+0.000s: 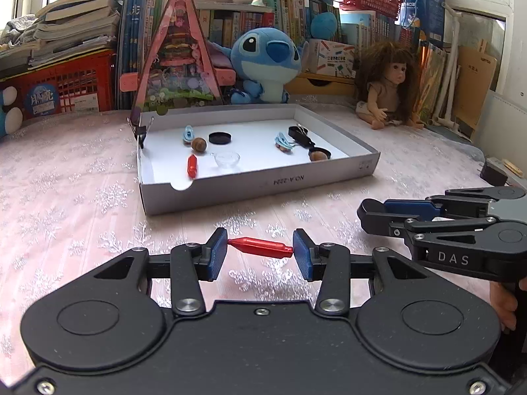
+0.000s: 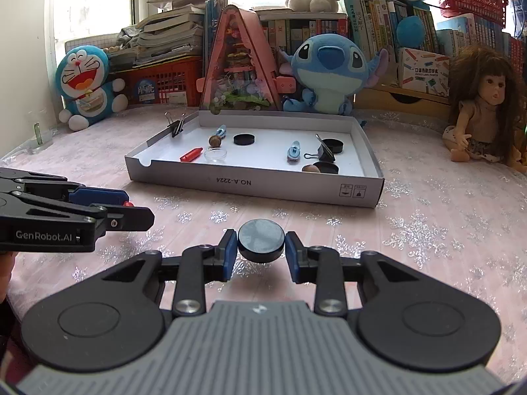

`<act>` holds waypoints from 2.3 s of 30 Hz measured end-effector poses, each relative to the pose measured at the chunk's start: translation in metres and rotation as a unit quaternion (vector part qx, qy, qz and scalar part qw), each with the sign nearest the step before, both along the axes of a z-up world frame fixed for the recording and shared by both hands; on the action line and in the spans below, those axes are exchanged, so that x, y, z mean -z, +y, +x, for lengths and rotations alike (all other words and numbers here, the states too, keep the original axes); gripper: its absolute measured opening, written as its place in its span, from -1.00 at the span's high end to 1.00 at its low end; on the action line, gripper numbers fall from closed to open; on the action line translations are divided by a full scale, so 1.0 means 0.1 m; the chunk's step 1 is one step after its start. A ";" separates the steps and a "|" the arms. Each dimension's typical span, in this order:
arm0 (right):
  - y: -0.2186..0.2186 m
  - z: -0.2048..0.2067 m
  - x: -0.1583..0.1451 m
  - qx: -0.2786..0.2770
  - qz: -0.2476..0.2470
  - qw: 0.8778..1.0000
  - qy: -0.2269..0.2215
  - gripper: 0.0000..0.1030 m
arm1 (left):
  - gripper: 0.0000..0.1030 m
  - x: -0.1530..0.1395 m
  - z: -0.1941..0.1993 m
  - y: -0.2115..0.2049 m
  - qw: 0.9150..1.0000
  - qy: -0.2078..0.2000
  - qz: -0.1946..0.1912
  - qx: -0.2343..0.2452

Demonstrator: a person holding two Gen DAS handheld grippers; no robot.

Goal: Organize rigid objects
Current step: 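Carry the red crayon and black lid with both tools over the tray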

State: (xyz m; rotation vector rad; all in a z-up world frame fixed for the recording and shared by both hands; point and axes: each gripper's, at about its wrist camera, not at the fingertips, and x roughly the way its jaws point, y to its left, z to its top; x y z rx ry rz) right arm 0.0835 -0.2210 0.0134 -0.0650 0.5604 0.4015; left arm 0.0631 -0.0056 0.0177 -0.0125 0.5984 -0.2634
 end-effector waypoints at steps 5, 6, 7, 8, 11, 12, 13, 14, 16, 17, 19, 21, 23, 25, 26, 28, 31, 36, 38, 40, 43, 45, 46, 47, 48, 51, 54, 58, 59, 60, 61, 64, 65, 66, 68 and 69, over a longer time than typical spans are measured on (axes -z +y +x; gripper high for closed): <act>-0.01 0.04 -0.04 0.008 0.006 1.000 -0.003 0.28 | 0.20 -0.06 0.06 -0.01 1.000 -0.005 -0.001 -0.008; -0.01 0.05 -0.05 0.009 0.005 1.000 -0.003 0.28 | 0.20 -0.07 0.08 -0.01 1.000 -0.006 -0.001 -0.010; -0.01 0.06 -0.06 0.011 0.006 1.000 -0.004 0.28 | 0.20 -0.08 0.09 0.00 1.000 -0.007 -0.002 -0.012; -0.01 0.08 -0.06 0.012 0.006 1.000 -0.005 0.28 | 0.20 -0.09 0.11 0.00 1.000 -0.008 -0.003 -0.015; -0.01 0.11 -0.09 0.015 0.006 1.000 -0.007 0.28 | 0.20 -0.13 0.15 0.01 1.000 -0.011 -0.005 -0.019; -0.01 0.13 -0.10 0.016 0.006 1.000 -0.008 0.28 | 0.20 -0.15 0.17 0.01 1.000 -0.012 -0.005 -0.021; 0.00 0.14 -0.11 0.017 0.006 1.000 -0.009 0.28 | 0.20 -0.16 0.18 0.01 1.000 -0.014 -0.006 -0.023; 0.00 0.15 -0.11 0.019 0.006 1.000 -0.009 0.28 | 0.20 -0.18 0.20 0.01 1.000 -0.015 -0.006 -0.024; 0.00 0.18 -0.13 0.022 0.007 1.000 -0.010 0.28 | 0.20 -0.20 0.23 0.01 0.999 -0.018 -0.007 -0.027; 0.00 0.19 -0.13 0.023 0.008 1.000 -0.010 0.28 | 0.20 -0.21 0.24 0.01 0.999 -0.019 -0.007 -0.028; 0.00 0.22 -0.15 0.026 0.010 1.000 -0.010 0.28 | 0.20 -0.23 0.27 0.02 0.999 -0.021 -0.008 -0.031; 0.00 0.24 -0.15 0.029 0.011 0.999 -0.010 0.28 | 0.20 -0.24 0.31 0.01 0.999 -0.021 -0.009 -0.034; -0.01 0.27 -0.16 0.032 0.013 0.999 -0.011 0.28 | 0.20 -0.24 0.34 0.01 0.999 -0.021 -0.008 -0.038; 0.00 0.29 -0.18 0.034 0.013 0.999 -0.013 0.28 | 0.20 -0.25 0.38 -0.01 0.999 -0.023 -0.007 -0.040; 0.00 0.30 -0.18 0.034 0.013 0.999 -0.014 0.28 | 0.20 -0.26 0.39 -0.01 0.999 -0.025 -0.006 -0.040; 0.01 0.33 -0.20 0.035 0.013 0.999 -0.016 0.28 | 0.20 -0.28 0.44 -0.03 0.999 -0.028 -0.004 -0.042; 0.03 0.37 -0.21 0.036 0.011 0.999 -0.020 0.28 | 0.20 -0.30 0.50 -0.06 0.999 -0.032 -0.003 -0.044; 0.04 0.47 -0.25 0.039 0.014 0.999 -0.020 0.28 | 0.20 -0.33 0.61 -0.09 0.998 -0.035 0.000 -0.047; 0.04 0.51 -0.26 0.042 0.012 0.999 -0.020 0.28 | 0.20 -0.35 0.66 -0.08 0.998 -0.035 -0.002 -0.049; 0.04 0.54 -0.27 0.044 0.010 0.999 -0.022 0.28 | 0.20 -0.36 0.70 -0.08 0.998 -0.036 -0.001 -0.050; 0.04 0.59 -0.28 0.046 0.008 0.999 -0.024 0.28 | 0.20 -0.37 0.76 -0.07 0.998 -0.036 0.000 -0.052; 0.05 0.62 -0.28 0.047 0.006 0.999 -0.025 0.28 | 0.20 -0.37 0.79 -0.06 0.998 -0.036 -0.002 -0.053; 0.05 0.63 -0.29 0.048 0.006 0.999 -0.025 0.28 | 0.20 -0.36 0.81 -0.06 0.998 -0.035 -0.002 -0.053; 0.05 0.64 -0.29 0.048 0.005 0.999 -0.025 0.28 | 0.20 -0.36 0.82 -0.05 0.998 -0.035 -0.003 -0.054; 0.05 0.65 -0.29 0.048 0.005 0.999 -0.024 0.28 | 0.20 -0.36 0.83 -0.05 0.998 -0.035 -0.006 -0.053; 0.06 0.67 -0.28 0.049 0.003 0.998 -0.025 0.28 | 0.20 -0.33 0.86 -0.03 0.998 -0.032 -0.007 -0.056; 0.06 0.68 -0.28 0.049 0.003 0.998 -0.024 0.28 | 0.20 -0.30 0.87 -0.04 0.998 -0.030 -0.003 -0.057; 0.06 0.70 -0.28 0.050 0.003 0.998 -0.024 0.28 | 0.20 -0.27 0.91 -0.03 0.998 -0.031 -0.002 -0.058; 0.06 0.70 -0.28 0.050 0.003 0.998 -0.025 0.28 | 0.20 -0.26 0.93 -0.03 0.998 -0.031 -0.003 -0.059; 0.07 0.71 -0.28 0.050 0.003 0.998 -0.025 0.28 | 0.20 -0.26 0.94 -0.02 0.998 -0.030 -0.003 -0.061; 0.07 0.72 -0.27 0.051 0.003 0.998 -0.025 0.28 | 0.20 -0.25 0.95 -0.02 0.998 -0.029 -0.004 -0.063; 0.08 0.74 -0.27 0.050 0.004 0.998 -0.025 0.28 | 0.20 -0.24 0.98 -0.02 0.997 -0.028 -0.002 -0.065; 0.09 0.76 -0.27 0.049 0.003 0.998 -0.025 0.28 | 0.20 -0.24 0.99 -0.02 0.998 -0.028 -0.001 -0.064; 0.09 0.76 -0.27 0.049 0.003 0.999 -0.025 0.28 | 0.20 -0.24 1.00 -0.02 0.998 -0.027 0.000 -0.063; 0.11 0.79 -0.27 0.047 0.003 0.999 -0.024 0.28 | 0.20 -0.23 1.03 -0.03 0.998 -0.026 -0.001 -0.061; 0.12 0.81 -0.27 0.047 0.003 0.999 -0.023 0.28 | 0.20 -0.23 1.04 -0.03 0.998 -0.024 -0.003 -0.060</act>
